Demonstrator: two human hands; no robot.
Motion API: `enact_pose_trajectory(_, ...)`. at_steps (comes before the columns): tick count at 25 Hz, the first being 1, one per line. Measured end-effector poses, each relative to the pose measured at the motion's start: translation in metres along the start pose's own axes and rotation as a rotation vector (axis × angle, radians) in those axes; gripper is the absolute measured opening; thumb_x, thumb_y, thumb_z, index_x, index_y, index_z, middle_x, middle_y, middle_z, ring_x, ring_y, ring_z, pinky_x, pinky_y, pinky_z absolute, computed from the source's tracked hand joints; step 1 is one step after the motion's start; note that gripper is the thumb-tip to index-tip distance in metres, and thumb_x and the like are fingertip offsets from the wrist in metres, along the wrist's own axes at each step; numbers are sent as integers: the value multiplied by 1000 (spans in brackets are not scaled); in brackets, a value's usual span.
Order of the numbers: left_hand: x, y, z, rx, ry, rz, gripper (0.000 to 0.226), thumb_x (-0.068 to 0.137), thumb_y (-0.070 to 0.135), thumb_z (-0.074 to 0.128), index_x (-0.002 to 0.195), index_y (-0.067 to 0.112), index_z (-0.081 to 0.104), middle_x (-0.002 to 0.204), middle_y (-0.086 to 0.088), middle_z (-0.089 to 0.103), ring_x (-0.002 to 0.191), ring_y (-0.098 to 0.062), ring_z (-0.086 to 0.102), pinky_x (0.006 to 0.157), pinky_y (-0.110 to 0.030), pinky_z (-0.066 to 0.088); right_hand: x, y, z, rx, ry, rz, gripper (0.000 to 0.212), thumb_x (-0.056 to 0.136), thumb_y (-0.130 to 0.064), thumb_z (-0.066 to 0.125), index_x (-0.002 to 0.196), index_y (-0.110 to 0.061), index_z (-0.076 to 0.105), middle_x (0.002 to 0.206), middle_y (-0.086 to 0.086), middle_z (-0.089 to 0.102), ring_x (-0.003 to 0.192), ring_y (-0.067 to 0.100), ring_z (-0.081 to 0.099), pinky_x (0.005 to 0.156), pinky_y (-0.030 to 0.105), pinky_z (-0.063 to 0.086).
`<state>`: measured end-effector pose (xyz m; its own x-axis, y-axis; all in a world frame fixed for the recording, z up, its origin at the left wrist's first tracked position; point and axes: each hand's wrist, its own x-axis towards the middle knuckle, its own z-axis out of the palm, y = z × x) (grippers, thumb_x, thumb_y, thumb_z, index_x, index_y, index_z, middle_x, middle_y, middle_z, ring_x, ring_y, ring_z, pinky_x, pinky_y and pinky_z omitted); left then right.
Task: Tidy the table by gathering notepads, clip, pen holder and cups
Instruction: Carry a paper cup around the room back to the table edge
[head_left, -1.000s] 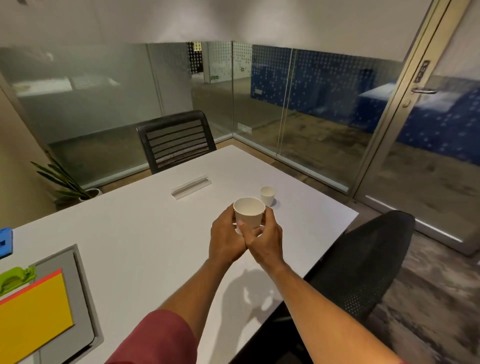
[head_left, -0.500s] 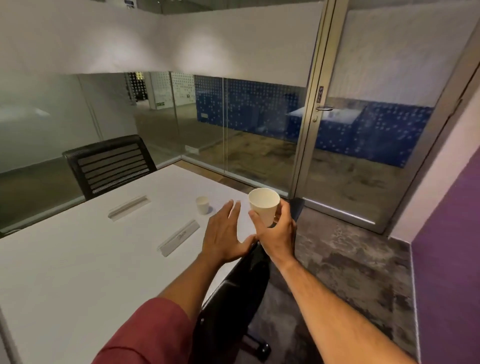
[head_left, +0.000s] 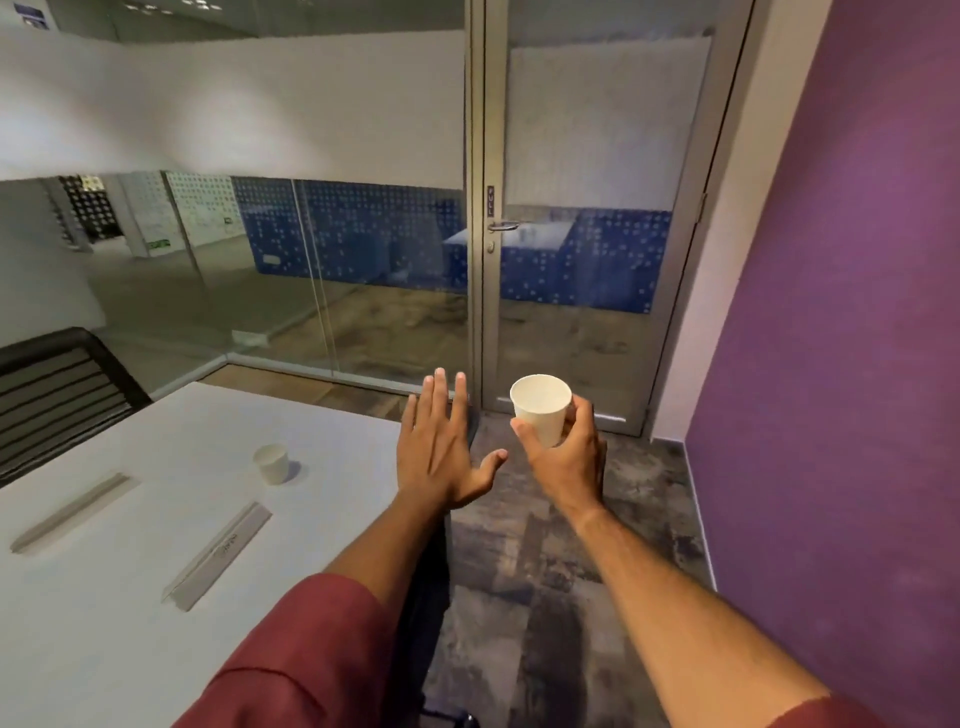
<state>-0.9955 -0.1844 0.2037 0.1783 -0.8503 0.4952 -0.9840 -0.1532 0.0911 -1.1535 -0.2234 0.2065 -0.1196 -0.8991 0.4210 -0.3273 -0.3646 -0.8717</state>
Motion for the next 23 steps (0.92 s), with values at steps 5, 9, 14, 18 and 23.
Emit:
enact_pose_trajectory(5, 64, 22, 33, 20, 23, 117, 109, 78, 80, 28, 155, 12, -8, 164, -15, -9, 152, -28, -8, 124, -45, 1, 60, 31, -7, -39, 83, 58, 65, 66, -45, 84, 115, -17, 51, 111, 2, 68, 102, 26, 64, 84, 44, 53)
enact_pose_trajectory(9, 124, 29, 59, 15, 48, 162, 110, 79, 79, 29, 155, 11, -9, 164, -15, -12, 151, -29, -12, 124, -47, 2, 118, 45, 7, -82, 130, 56, 68, 67, -43, 85, 119, -15, 52, 114, 4, 69, 102, 28, 64, 82, 41, 53)
enact_pose_trajectory(14, 186, 27, 94, 36, 20, 163, 111, 79, 80, 26, 152, 10, -19, 162, -15, -21, 150, -29, -19, 124, -47, -2, 180, 64, 35, -88, 151, 64, 68, 65, -44, 85, 118, -18, 50, 110, 4, 70, 98, 26, 66, 79, 40, 54)
enact_pose_trajectory(18, 228, 29, 127, 51, 1, 157, 111, 79, 80, 26, 152, 9, -20, 161, -15, -24, 149, -29, -21, 123, -47, -3, 225, 91, 56, -76, 154, 77, 68, 64, -43, 86, 117, -18, 51, 108, 2, 70, 96, 24, 65, 76, 34, 53)
enact_pose_trajectory(23, 294, 44, 186, 87, -17, 123, 112, 79, 80, 29, 152, 10, -19, 161, -14, -23, 150, -28, -20, 124, -47, -2, 306, 144, 85, -34, 94, 69, 69, 64, -41, 87, 119, -17, 51, 106, 3, 70, 95, 25, 67, 78, 39, 55)
